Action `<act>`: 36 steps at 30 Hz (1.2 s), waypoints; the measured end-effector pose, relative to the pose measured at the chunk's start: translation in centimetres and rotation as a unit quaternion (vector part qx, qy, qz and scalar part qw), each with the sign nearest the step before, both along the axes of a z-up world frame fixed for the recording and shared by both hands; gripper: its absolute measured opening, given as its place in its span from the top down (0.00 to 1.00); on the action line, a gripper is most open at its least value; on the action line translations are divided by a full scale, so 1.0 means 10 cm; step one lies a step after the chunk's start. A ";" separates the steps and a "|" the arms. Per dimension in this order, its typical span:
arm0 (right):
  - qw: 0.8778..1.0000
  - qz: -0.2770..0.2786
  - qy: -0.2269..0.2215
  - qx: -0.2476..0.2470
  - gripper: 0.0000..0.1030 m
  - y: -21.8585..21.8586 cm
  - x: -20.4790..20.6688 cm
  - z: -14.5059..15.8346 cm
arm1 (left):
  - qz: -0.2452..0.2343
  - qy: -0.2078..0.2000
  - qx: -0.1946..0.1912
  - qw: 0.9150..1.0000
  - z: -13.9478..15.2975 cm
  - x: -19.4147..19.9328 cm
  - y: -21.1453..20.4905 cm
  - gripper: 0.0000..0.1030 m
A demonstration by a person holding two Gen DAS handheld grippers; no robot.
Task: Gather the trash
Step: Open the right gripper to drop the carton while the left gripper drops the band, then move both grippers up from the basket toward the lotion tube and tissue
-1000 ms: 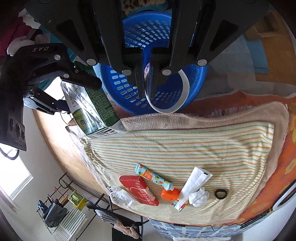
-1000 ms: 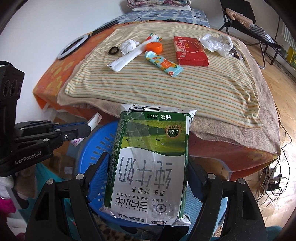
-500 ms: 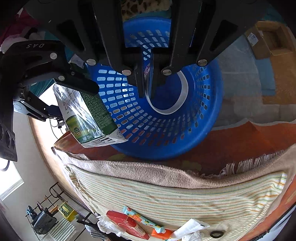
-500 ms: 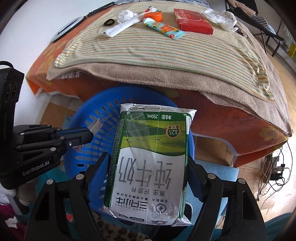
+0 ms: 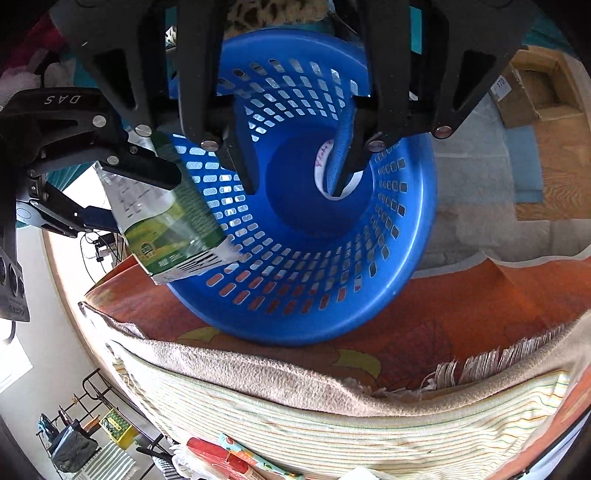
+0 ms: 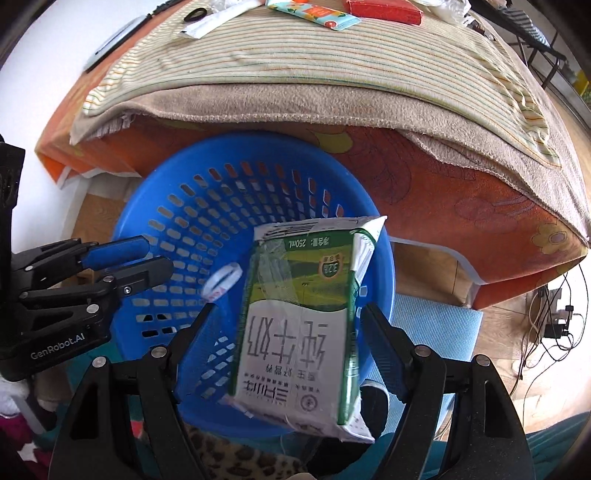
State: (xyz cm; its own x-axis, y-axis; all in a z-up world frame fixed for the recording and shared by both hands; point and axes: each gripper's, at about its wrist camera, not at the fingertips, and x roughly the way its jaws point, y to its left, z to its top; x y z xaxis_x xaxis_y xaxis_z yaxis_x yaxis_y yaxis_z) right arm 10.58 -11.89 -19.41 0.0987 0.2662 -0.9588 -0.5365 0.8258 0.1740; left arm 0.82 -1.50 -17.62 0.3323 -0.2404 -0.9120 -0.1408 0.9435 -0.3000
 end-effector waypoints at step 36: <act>0.994 -0.017 -0.089 0.055 0.25 -0.14 0.12 0.39 | 0.040 -0.026 0.004 0.999 0.32 0.11 0.21 0.47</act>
